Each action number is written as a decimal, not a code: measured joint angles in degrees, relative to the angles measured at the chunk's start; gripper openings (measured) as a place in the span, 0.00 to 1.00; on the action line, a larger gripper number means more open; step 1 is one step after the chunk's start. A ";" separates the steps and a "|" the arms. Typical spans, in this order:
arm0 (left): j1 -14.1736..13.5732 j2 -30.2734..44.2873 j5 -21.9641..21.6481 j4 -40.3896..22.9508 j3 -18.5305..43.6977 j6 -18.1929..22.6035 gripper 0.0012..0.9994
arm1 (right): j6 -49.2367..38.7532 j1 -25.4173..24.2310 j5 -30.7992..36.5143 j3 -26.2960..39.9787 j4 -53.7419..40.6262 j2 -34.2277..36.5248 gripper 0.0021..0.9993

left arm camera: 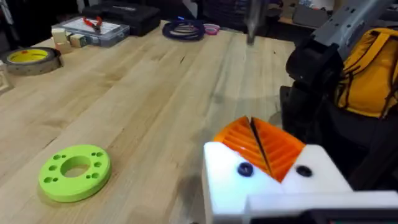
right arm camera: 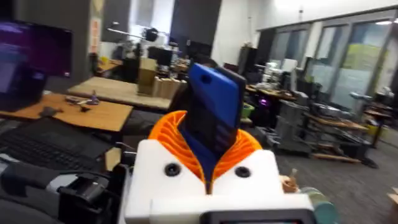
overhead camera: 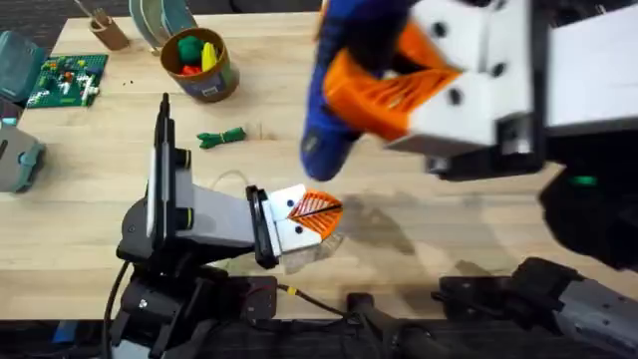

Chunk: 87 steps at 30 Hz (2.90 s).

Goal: Pick up the gripper from the table and insert it into the empty holder that is missing its gripper. Then pick up a screw, insert it into the mounting hole, and use the screwdriver to tighten it. Finally, clean up the table by picking up the vegetable and placing it into the bucket.

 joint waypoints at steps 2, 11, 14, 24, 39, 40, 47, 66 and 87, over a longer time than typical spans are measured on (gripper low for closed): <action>0.00 0.00 0.00 0.00 0.00 0.01 0.00 | 0.00 1.28 -0.02 0.00 2.34 2.32 0.01; 0.00 0.00 0.00 0.00 0.00 0.01 0.00 | 0.00 3.47 -0.02 0.00 5.94 7.65 0.01; 0.00 0.00 0.00 0.00 0.00 0.01 0.00 | 0.00 3.70 0.02 0.00 8.07 9.57 0.01; 0.00 0.00 0.00 0.00 0.00 0.01 0.00 | 0.00 6.50 0.03 0.00 8.51 13.25 0.01; 0.00 0.00 0.00 0.00 0.00 -0.01 0.00 | -1.16 6.50 0.04 0.00 5.38 13.25 0.01; 0.00 0.00 0.00 0.00 0.00 0.01 0.00 | -1.44 6.50 0.04 0.00 5.41 13.25 0.01; 0.00 0.00 0.00 0.00 0.00 -0.01 0.00 | -2.42 6.50 0.04 0.00 6.70 13.25 0.01; 0.00 0.00 0.00 0.00 0.00 0.01 0.00 | -2.51 6.50 0.04 0.00 6.72 13.26 0.01; 0.00 0.00 0.00 0.00 0.00 0.00 0.00 | -1.16 6.50 0.04 0.00 6.74 13.27 0.01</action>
